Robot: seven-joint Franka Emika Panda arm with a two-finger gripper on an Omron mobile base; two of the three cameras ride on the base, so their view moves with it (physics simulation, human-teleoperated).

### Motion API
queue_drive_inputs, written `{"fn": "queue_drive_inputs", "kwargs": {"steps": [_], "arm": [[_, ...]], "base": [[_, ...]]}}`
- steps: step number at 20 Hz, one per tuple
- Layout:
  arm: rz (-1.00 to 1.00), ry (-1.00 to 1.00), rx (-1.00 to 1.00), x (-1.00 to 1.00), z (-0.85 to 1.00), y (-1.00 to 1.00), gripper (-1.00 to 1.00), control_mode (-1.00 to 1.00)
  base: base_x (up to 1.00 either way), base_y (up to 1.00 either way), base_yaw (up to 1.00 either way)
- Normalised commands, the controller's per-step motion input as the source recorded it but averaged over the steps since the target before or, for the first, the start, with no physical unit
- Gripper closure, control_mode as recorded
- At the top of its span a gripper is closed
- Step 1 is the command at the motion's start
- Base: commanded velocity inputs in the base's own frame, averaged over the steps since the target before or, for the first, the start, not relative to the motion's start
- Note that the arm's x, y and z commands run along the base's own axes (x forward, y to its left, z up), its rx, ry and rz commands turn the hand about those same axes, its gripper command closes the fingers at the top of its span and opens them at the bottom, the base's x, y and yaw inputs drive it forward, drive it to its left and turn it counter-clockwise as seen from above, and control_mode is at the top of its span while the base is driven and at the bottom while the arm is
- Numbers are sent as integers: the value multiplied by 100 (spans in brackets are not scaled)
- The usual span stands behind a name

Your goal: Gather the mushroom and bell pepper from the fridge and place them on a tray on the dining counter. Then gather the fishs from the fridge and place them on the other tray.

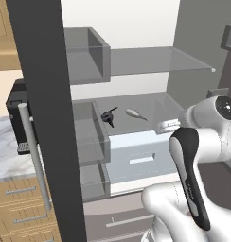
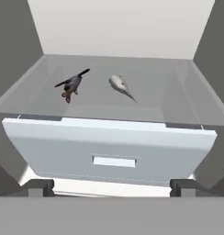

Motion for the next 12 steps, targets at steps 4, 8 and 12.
{"fn": "queue_drive_inputs", "kwargs": {"steps": [4,8,12], "arm": [[-4,-2,0,68,0,0,-100,-100],[0,1,0,62,0,0,-100,-100],[0,2,0,63,0,0,-100,-100]], "base": [[0,0,0],[0,0,0],[0,0,0]]}}
